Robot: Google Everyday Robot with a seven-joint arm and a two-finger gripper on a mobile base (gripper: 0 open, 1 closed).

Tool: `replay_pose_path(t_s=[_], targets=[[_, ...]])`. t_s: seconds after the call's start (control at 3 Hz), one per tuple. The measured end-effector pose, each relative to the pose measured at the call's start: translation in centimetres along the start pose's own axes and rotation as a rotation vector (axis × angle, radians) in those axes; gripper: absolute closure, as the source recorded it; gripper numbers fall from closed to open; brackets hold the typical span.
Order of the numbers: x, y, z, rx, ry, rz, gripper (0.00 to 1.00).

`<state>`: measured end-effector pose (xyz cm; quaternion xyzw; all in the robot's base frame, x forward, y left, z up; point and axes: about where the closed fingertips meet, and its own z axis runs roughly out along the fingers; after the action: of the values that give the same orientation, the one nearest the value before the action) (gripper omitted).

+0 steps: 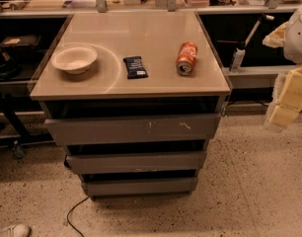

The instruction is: Open middle drawer

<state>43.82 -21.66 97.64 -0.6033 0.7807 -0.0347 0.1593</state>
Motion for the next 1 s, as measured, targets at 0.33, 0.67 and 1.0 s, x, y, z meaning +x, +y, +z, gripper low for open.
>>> replay_pose_path(t_s=[0.33,0.67,1.0], targets=[[-0.1,0.1,0.0,0.003,-0.005,-0.001,0.0],[0.4,1.9,3.0,-0.03,-0.002,-0.005,0.0],[1.1,4.5,9.4,-0.105,-0.002,-0.003,0.0]])
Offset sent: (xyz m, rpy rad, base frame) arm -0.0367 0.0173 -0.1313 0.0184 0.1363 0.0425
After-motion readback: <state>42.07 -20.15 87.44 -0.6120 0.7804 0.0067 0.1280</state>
